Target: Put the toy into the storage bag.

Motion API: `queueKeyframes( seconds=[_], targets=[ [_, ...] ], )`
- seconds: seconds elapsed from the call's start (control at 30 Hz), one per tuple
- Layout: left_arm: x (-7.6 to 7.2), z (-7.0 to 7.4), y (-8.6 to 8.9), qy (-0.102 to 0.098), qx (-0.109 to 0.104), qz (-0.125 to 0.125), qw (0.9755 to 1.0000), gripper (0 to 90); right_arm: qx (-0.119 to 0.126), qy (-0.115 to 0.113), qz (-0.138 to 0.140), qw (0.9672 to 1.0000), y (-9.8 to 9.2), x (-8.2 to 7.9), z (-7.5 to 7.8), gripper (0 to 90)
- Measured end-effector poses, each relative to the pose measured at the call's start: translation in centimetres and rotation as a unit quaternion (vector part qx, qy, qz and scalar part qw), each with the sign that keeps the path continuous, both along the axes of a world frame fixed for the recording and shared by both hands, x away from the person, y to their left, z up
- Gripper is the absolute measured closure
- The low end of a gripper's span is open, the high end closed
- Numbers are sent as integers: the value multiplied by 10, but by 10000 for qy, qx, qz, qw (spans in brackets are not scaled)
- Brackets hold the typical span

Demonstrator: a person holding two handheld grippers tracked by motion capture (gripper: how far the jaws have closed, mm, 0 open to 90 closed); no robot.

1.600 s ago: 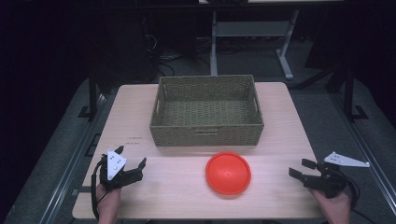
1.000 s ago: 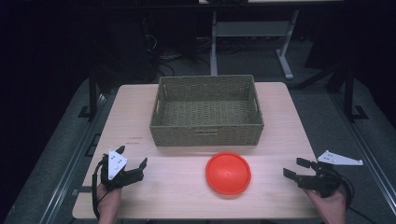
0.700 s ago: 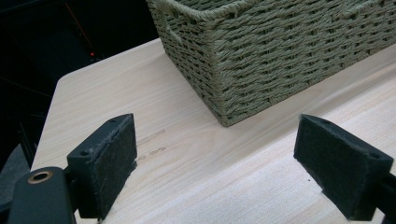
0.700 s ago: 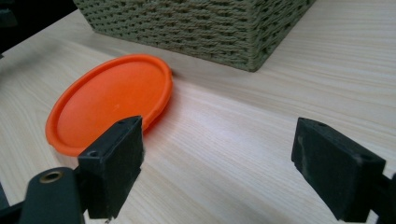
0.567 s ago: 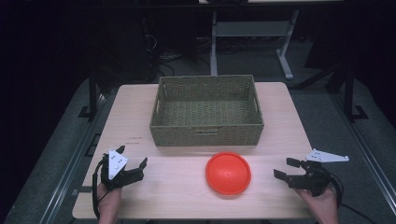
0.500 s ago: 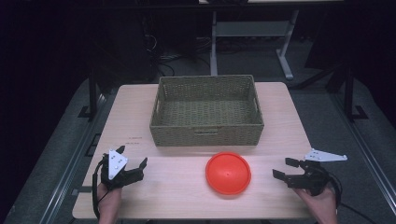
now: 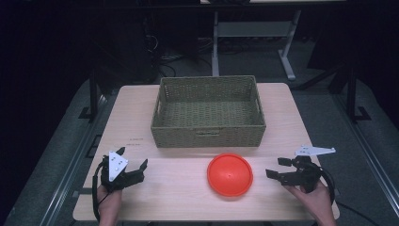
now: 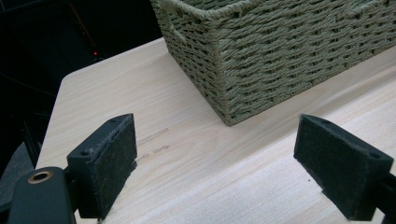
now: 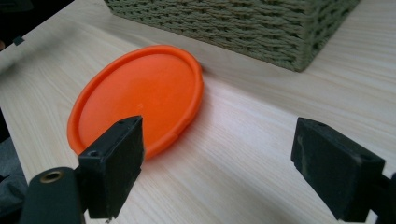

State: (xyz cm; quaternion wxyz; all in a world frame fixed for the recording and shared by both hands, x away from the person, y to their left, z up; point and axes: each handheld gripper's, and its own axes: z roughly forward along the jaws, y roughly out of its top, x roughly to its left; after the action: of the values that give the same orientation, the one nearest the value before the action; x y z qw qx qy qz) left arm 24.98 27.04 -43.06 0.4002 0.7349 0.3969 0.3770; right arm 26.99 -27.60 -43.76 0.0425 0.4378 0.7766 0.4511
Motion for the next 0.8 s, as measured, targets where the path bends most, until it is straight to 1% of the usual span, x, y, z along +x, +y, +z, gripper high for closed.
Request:
queueKeyframes(
  seconds=[0.07,0.2,0.23,0.3,0.33,0.37,0.4,0.47,0.6,0.63,0.67,0.7,0.73,0.77,0.8],
  targets=[
    [0,0,0,-1,-13,5,10000,127,-16,1,150,9999,10,8,4,165],
    [0,1,1,-8,-20,22,10000,127,-92,119,310,9994,26,17,7,165],
    [0,0,2,-15,-48,43,10000,127,-95,166,408,9990,31,19,7,171],
    [0,0,3,-15,-52,48,10000,127,-91,199,498,9985,37,23,7,195],
    [0,0,2,-19,-72,53,10000,127,-157,230,543,9981,41,26,7,192],
    [0,0,2,-19,-72,53,10000,127,-157,230,543,9981,41,26,7,192],
    [0,0,2,-16,-57,45,10000,127,-180,291,587,9977,46,30,6,198],
    [0,1,2,-23,-11,13,10000,127,-234,288,556,9978,50,32,5,206],
    [0,0,0,-3,-44,13,10000,127,-234,311,508,9980,53,36,-3,221],
    [-1,1,1,3,-61,8,10000,127,-227,326,500,9980,53,36,-6,224],
    [-1,1,1,3,-61,8,10000,127,-227,326,500,9980,53,36,-6,224],
    [-1,1,1,-13,-173,-16,9998,127,-217,454,503,9975,54,36,-12,233],
    [-2,1,0,-11,-202,-18,9998,127,-231,539,489,9971,54,36,-13,239],
    [-2,1,0,-18,-189,-26,9998,127,-262,481,525,9971,55,34,-16,260],
    [-2,1,-1,-20,-156,-52,9999,127,-270,470,534,9971,55,34,-17,277]
  ],
)
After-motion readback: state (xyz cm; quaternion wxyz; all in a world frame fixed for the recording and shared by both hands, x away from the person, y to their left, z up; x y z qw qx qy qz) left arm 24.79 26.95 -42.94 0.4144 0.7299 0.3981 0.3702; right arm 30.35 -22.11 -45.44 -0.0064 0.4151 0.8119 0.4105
